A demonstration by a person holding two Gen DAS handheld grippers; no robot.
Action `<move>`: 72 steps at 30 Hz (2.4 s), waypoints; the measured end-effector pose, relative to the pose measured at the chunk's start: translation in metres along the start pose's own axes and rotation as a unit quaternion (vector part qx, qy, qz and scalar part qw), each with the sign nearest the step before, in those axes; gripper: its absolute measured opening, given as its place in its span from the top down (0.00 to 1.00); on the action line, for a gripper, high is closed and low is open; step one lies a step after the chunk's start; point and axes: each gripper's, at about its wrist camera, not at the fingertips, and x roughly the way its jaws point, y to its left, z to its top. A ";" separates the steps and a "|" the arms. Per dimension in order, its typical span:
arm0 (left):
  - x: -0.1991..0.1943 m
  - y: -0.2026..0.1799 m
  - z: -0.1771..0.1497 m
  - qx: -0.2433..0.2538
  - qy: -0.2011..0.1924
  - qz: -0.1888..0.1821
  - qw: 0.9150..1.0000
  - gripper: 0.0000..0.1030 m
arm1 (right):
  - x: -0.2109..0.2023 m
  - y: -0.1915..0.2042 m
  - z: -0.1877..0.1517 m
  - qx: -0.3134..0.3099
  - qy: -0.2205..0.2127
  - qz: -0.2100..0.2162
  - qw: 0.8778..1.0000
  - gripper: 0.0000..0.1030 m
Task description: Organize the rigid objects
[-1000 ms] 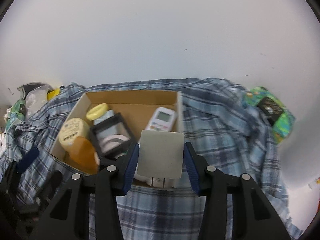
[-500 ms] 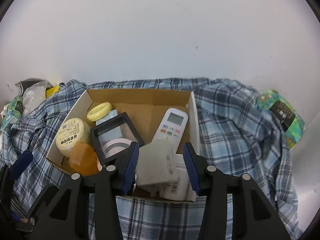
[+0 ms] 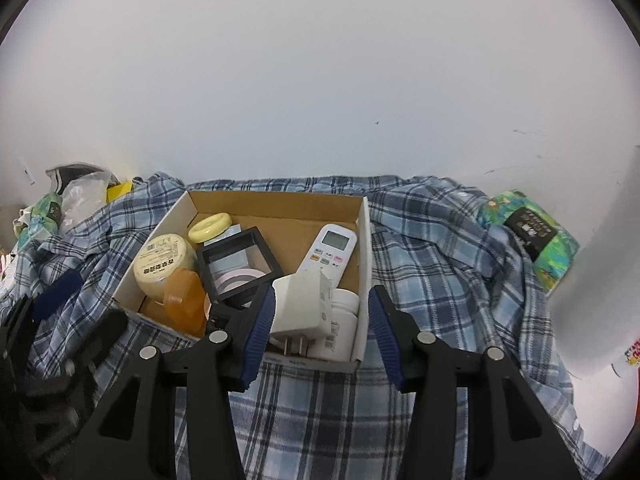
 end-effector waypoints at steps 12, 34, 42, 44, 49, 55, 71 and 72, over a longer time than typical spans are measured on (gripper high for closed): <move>-0.066 0.008 0.007 0.022 -0.071 0.032 0.997 0.21 | -0.064 0.003 -0.020 -0.019 -0.079 -0.003 0.997 0.46; -0.103 0.024 -0.017 -0.008 -0.127 0.019 0.992 0.00 | -0.102 0.016 -0.074 -0.044 -0.238 0.006 0.970 0.00; -0.109 0.022 -0.017 -0.003 -0.138 0.025 0.990 0.00 | -0.110 0.009 -0.080 -0.028 -0.262 0.000 0.965 0.00; -0.111 0.021 -0.018 0.001 -0.145 0.025 0.989 0.00 | -0.109 0.009 -0.080 -0.028 -0.261 0.000 0.965 0.00; -0.112 0.021 -0.018 0.002 -0.145 0.027 0.989 0.00 | -0.107 0.011 -0.080 -0.033 -0.254 -0.004 0.967 0.00; -0.113 0.022 -0.017 0.002 -0.147 0.028 0.989 0.00 | -0.107 0.013 -0.081 -0.036 -0.253 -0.008 0.967 0.00; -0.114 0.020 -0.017 0.014 -0.149 0.028 0.988 0.00 | -0.107 0.013 -0.080 -0.037 -0.257 -0.005 0.966 0.00; -0.114 0.020 -0.017 0.014 -0.148 0.028 0.989 0.00 | -0.107 0.013 -0.080 -0.037 -0.257 -0.004 0.966 0.00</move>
